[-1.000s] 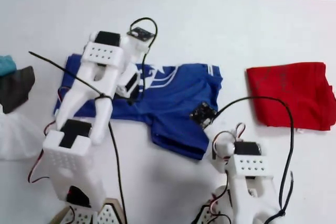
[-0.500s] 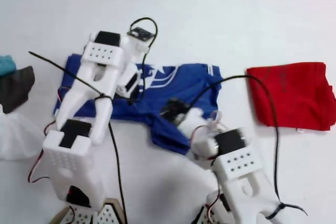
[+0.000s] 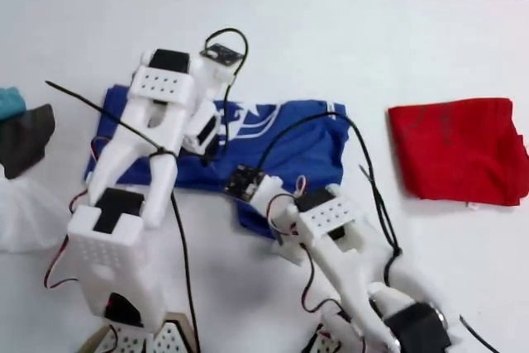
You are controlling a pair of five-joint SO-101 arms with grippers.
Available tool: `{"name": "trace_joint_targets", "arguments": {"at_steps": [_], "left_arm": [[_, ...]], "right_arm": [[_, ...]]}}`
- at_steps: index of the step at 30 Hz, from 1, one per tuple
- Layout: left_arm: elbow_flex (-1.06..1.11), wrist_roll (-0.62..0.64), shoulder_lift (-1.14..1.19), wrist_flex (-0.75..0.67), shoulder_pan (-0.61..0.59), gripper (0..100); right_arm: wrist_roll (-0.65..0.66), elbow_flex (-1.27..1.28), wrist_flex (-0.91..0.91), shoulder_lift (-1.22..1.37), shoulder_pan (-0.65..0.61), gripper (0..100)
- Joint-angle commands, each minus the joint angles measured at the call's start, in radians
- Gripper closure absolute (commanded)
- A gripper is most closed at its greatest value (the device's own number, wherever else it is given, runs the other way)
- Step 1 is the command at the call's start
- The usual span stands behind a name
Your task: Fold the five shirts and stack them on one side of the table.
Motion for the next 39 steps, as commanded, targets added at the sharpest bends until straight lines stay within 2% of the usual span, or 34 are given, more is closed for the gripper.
{"name": "trace_joint_targets", "arguments": {"at_steps": [1, 8, 14, 16, 22, 25, 29, 35, 39], "left_arm": [[-0.048, 0.006, -0.077, 0.015, -0.008, 83], [-0.048, 0.006, -0.077, 0.015, -0.008, 83], [-0.048, 0.006, -0.077, 0.017, -0.008, 83], [-0.048, 0.006, -0.077, 0.026, -0.009, 83], [-0.048, 0.005, -0.077, 0.029, -0.009, 83], [-0.048, 0.005, -0.077, 0.029, -0.009, 83], [-0.048, 0.005, -0.077, 0.029, -0.009, 83], [-0.048, 0.005, -0.077, 0.029, -0.009, 83], [-0.048, 0.005, -0.077, 0.029, -0.009, 83]], "right_arm": [[-0.003, -0.044, -0.035, 0.054, -0.004, 69.8], [0.052, -0.071, -0.031, 0.067, 0.015, 71.8], [0.103, -0.069, -0.016, 0.067, 0.021, 99.1], [0.103, -0.071, -0.016, 0.067, 0.035, 95.9], [0.110, -0.121, 0.016, 0.056, 0.094, 97.8], [0.126, -0.252, 0.150, 0.056, 0.116, 97.8], [0.218, -0.476, 0.317, 0.068, 0.119, 97.8], [0.226, -0.715, 0.325, 0.196, 0.186, 97.8], [0.282, -0.850, 0.325, 0.372, 0.229, 97.8]]}}
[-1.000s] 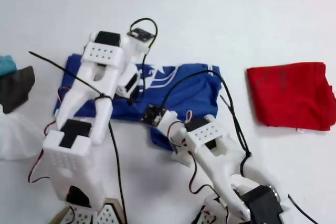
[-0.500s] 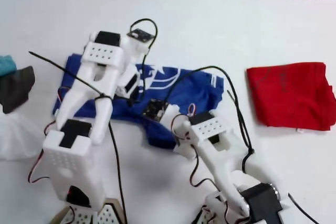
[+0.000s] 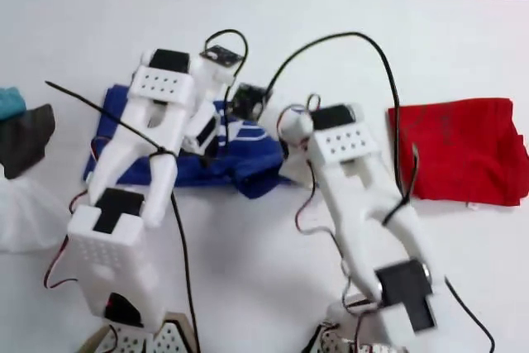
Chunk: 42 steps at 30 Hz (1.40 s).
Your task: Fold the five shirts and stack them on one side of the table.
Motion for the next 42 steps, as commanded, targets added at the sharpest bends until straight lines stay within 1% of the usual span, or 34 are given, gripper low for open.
{"name": "trace_joint_targets", "arguments": {"at_steps": [1, 6, 7, 8, 11, 12, 13, 18, 21, 23, 25, 28, 29, 30, 33, 35, 42], "left_arm": [[-0.048, 0.005, -0.077, 0.012, -0.009, 83], [-0.048, 0.005, -0.077, 0.012, -0.008, 83], [-0.048, 0.005, -0.077, 0.012, -0.008, 83], [-0.048, 0.005, -0.077, 0.012, -0.008, 83], [-0.048, 0.005, -0.077, 0.012, -0.008, 83], [-0.048, 0.005, -0.077, 0.012, -0.008, 83], [-0.048, 0.005, -0.077, 0.012, -0.006, 83], [-0.048, 0.005, -0.077, 0.012, -0.006, 83], [-0.044, 0.005, -0.077, 0.014, -0.009, 83], [-0.048, 0.005, -0.077, 0.031, -0.009, 83], [-0.048, 0.005, -0.077, 0.032, -0.005, 83], [-0.048, 0.005, -0.077, 0.032, -0.005, 83], [-0.048, 0.005, -0.077, 0.032, -0.006, 83], [-0.048, 0.005, -0.077, 0.032, -0.008, 83], [-0.048, 0.005, -0.077, 0.032, -0.009, 83], [-0.048, 0.005, -0.077, 0.032, -0.009, 83], [-0.048, 0.005, -0.077, 0.028, -0.008, 83]], "right_arm": [[0.028, -0.158, 0.008, 0.142, 0.045, 97.7], [0.025, -0.322, 0.012, 0.348, 0.073, 97.1], [0.025, -0.344, 0.013, 0.380, 0.071, 95.3], [0.023, -0.364, 0.015, 0.409, 0.073, 91.8], [-0.006, -0.410, 0.028, 0.438, 0.082, 76.5], [-0.005, -0.416, 0.028, 0.435, 0.085, 73.1], [-0.006, -0.420, 0.028, 0.432, 0.088, 71.7], [-0.014, -0.453, 0.025, 0.375, 0.131, 74.3], [-0.066, -0.457, 0.035, 0.309, 0.148, 74.4], [-0.097, -0.451, 0.090, 0.251, 0.140, 75.6], [-0.100, -0.451, 0.160, 0.206, 0.111, 81.9], [-0.095, -0.428, 0.231, 0.185, 0.081, 98.1], [-0.095, -0.411, 0.236, 0.185, 0.077, 98.2], [-0.095, -0.385, 0.239, 0.185, 0.077, 96.1], [-0.060, -0.301, 0.234, 0.185, 0.074, 98.1], [-0.037, -0.247, 0.229, 0.182, 0.054, 97.7], [-0.051, -0.166, 0.064, 0.188, -0.007, 97.8]]}}
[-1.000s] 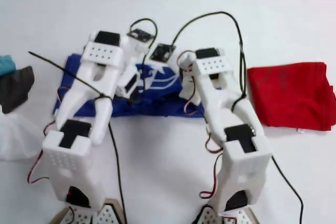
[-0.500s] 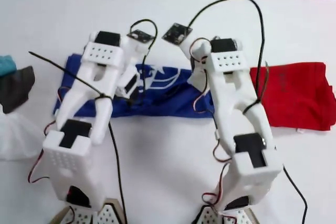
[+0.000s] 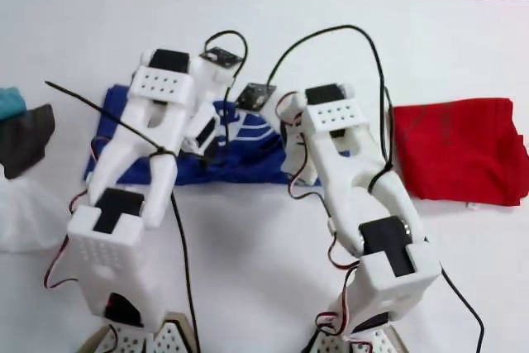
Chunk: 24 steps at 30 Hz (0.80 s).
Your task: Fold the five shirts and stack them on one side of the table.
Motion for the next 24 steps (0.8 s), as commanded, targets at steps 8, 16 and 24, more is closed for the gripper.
{"name": "trace_joint_targets", "arguments": {"at_steps": [8, 16, 24], "left_arm": [[-0.048, 0.005, -0.077, 0.014, -0.008, 83], [-0.045, 0.012, -0.077, 0.015, -0.023, 83], [-0.048, 0.199, -0.078, -0.015, -0.226, 83]], "right_arm": [[-0.055, 0.058, -0.222, 0.047, -0.065, 97.8], [-0.060, 0.017, -0.312, 0.077, -0.033, 97.8], [-0.175, -0.118, -0.317, 0.082, -0.002, 97.8]]}}
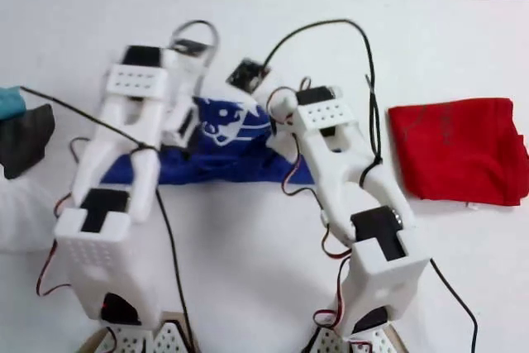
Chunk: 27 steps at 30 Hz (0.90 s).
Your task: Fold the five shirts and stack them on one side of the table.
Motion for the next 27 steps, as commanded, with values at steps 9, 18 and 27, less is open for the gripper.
{"name": "trace_joint_targets", "arguments": {"at_steps": [9, 18, 27], "left_arm": [[-0.038, 0.241, -0.068, -0.114, -0.296, 83], [-0.039, 0.241, -0.068, -0.114, -0.299, 83], [-0.039, 0.241, -0.069, -0.112, -0.315, 83]], "right_arm": [[-0.086, -0.129, -0.005, -0.016, 0.047, 97.8], [-0.006, -0.121, 0.295, -0.091, -0.001, 97.8], [-0.008, -0.075, 0.128, 0.079, -0.105, 97.8]]}}
